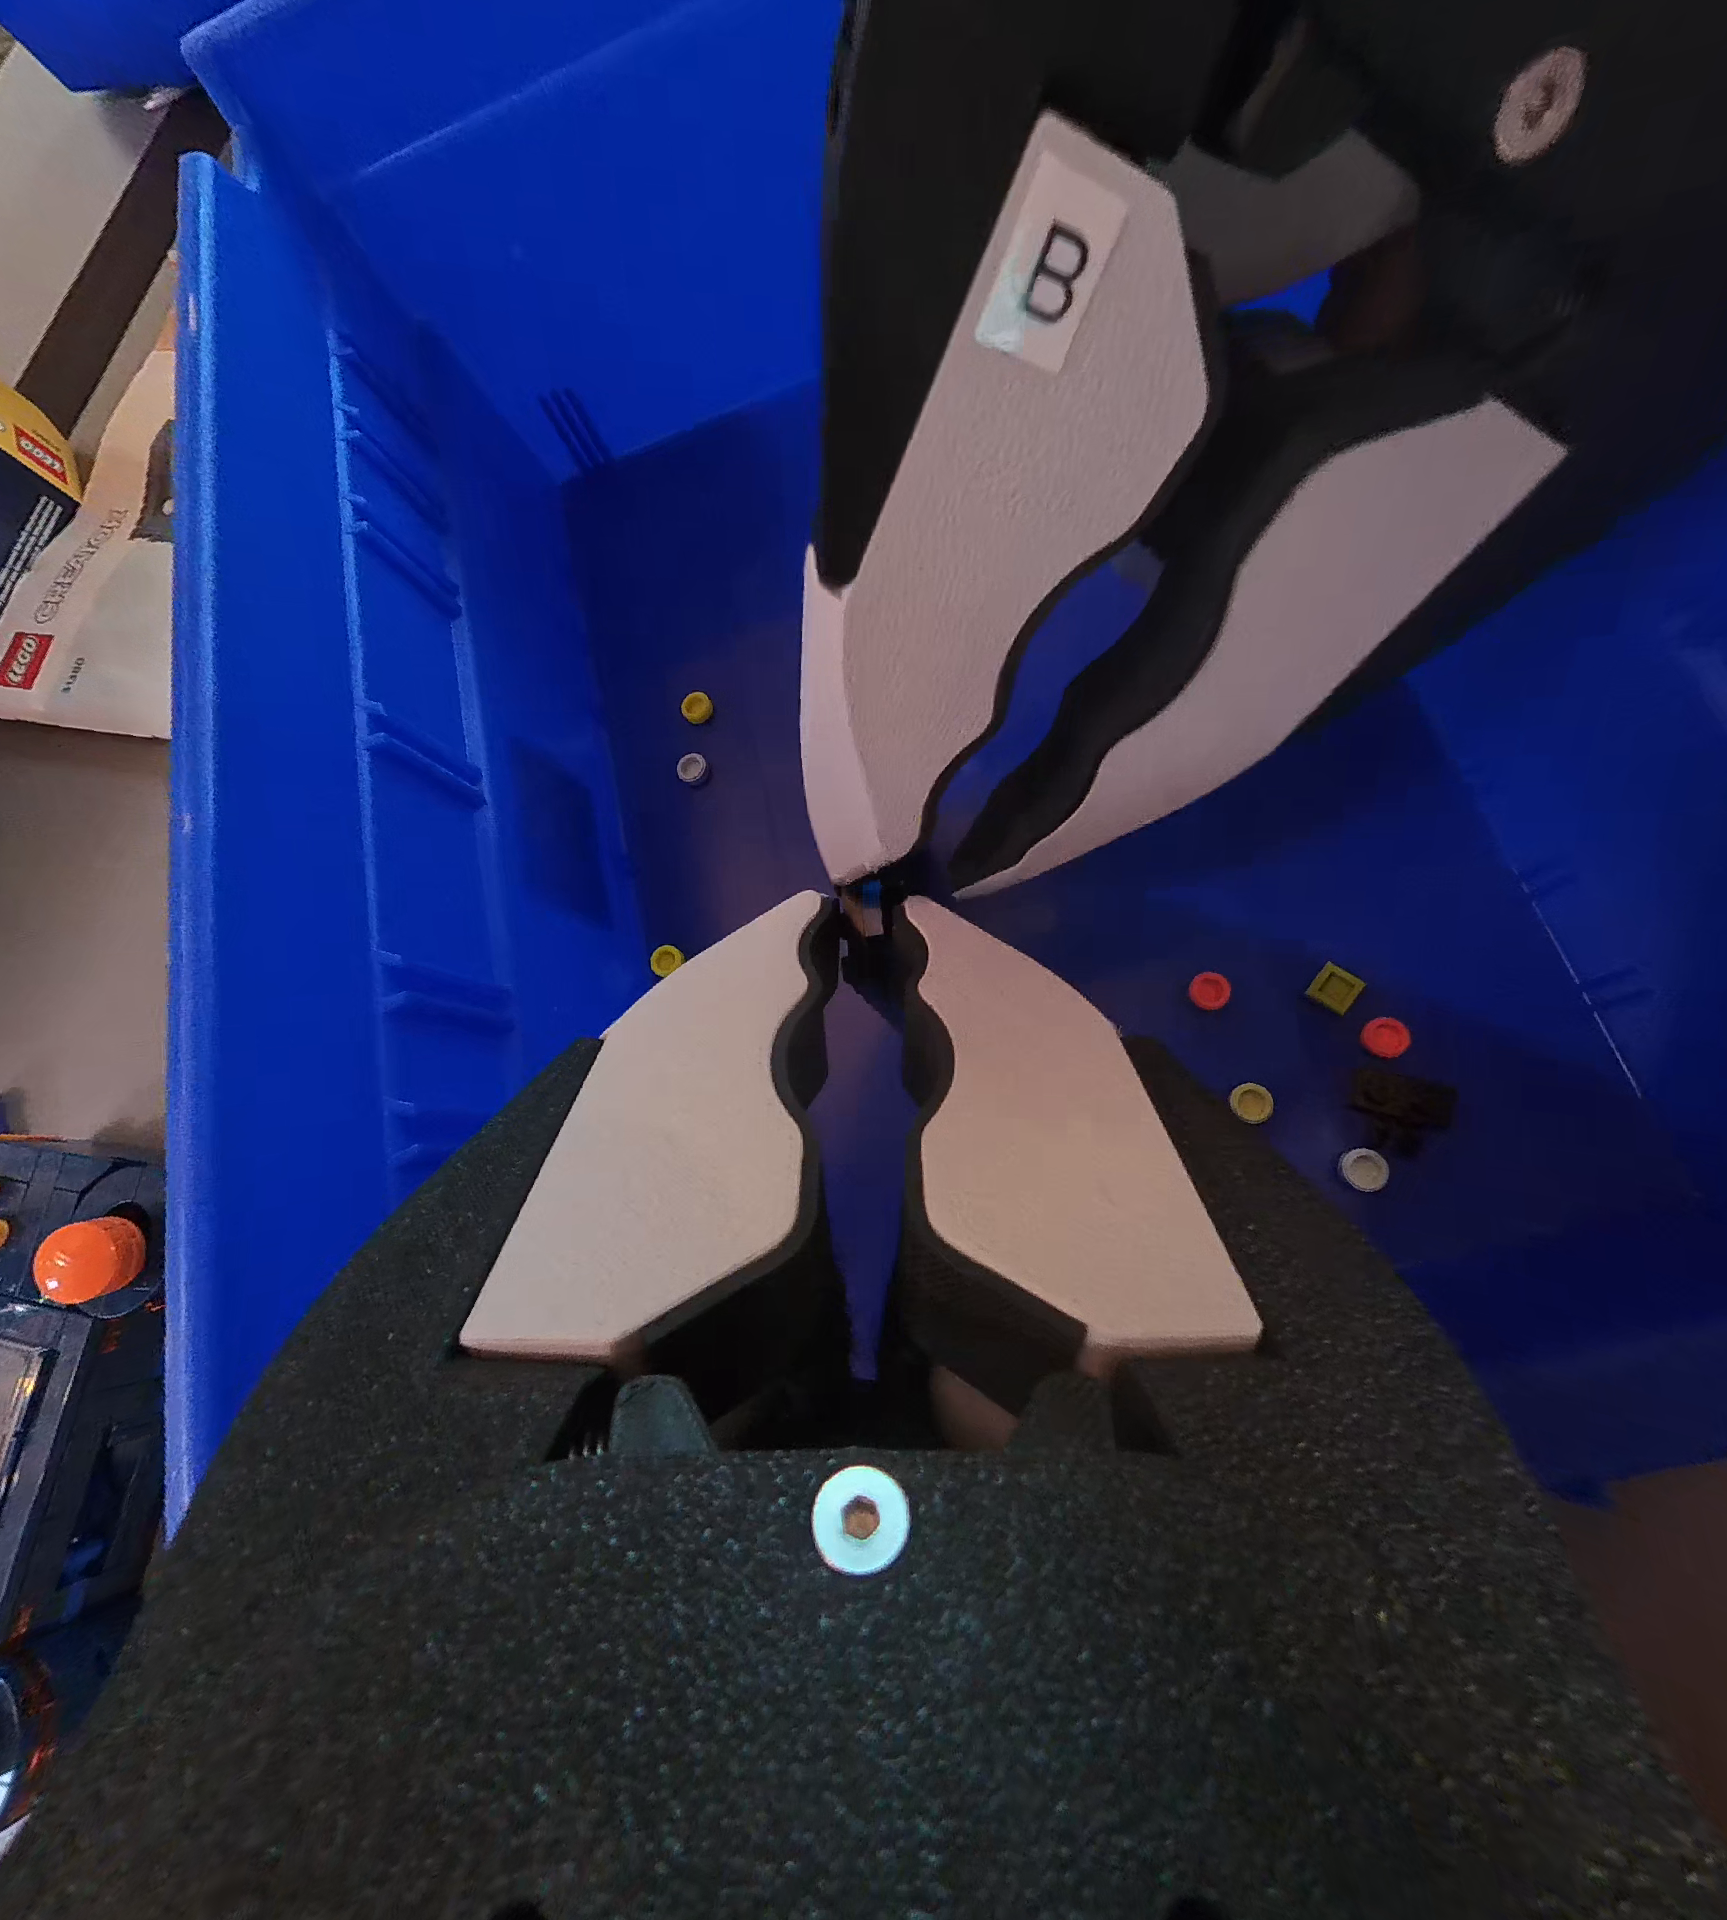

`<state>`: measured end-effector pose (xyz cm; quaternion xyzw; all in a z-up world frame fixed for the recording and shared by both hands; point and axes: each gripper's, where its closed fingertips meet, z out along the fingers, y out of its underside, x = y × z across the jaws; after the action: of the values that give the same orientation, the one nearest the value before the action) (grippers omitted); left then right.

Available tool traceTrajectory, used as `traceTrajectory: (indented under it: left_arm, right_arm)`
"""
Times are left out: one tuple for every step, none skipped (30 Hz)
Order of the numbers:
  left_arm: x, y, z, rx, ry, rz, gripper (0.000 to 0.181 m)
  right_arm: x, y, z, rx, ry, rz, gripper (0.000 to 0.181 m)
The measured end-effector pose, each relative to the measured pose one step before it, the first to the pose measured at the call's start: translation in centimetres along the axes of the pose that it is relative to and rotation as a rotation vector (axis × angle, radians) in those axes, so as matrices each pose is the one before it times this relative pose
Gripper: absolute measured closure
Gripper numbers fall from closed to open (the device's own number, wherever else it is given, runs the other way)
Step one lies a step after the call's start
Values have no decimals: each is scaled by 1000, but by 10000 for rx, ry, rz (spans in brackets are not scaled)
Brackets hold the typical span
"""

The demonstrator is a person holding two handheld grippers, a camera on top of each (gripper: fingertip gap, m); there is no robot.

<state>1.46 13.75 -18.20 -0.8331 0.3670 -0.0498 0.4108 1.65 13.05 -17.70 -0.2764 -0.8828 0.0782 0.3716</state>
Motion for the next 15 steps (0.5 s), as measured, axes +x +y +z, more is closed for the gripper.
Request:
traceTrajectory:
  left_arm:
    - [-6, -8, 5, 0, 11, -24, 173]
    - [-3, 13, -1, -1, -5, 7, 173]
    - [-2, -10, 1, 9, 9, -33, 173]
    - [-6, -1, 8, -1, 4, -13, 173]
    - [-20, 3, -2, 2, -7, 5, 173]
    - [-33, 22, 7, -15, -7, -53, 173]
    - [-36, 26, -3, -21, -24, -41, 173]
    - [-8, 1, 6, 4, -12, 12, 173]
    - [33, -9, -2, 4, 16, 21, 173]
    - [21, -25, -4, 11, 7, 20, 173]
    - [0, 5, 1, -5, -20, 15, 173]
    - [-9, -2, 6, -9, -25, 39, 173]
    - [-28, 26, 8, -18, -26, 19, 173]
    - [-7, 5, -7, -3, 7, -29, 173]
    - [14, -8, 8, 12, 20, -14, 173]
  right_arm:
    - [69, -34, 65, -109, 95, -11, 165]
    - [50, 7, 29, -98, 99, -67, 166]
    - [-15, 29, -11, -57, 65, -111, 166]
    - [43, 46, 9, -61, 79, -97, 167]
    - [-8, 44, 32, -96, 18, -71, 166]
    - [-38, 59, 27, -175, 42, -192, 165]
    - [-55, 27, 43, -256, 55, -198, 164]
    - [-122, 29, 17, -307, 19, -158, 161]
    - [-146, 54, -33, -324, -8, -155, 159]
    - [-105, 65, -76, -289, 45, -251, 158]
    - [-25, 82, 1, -219, 55, -212, 157]
    - [-6, 45, -8, -144, -22, -142, 158]
    - [99, -11, 28, -83, -78, 35, 158]
    - [77, -11, -49, -24, -77, 49, 160]
    - [35, -8, -14, -13, -65, -52, 161]
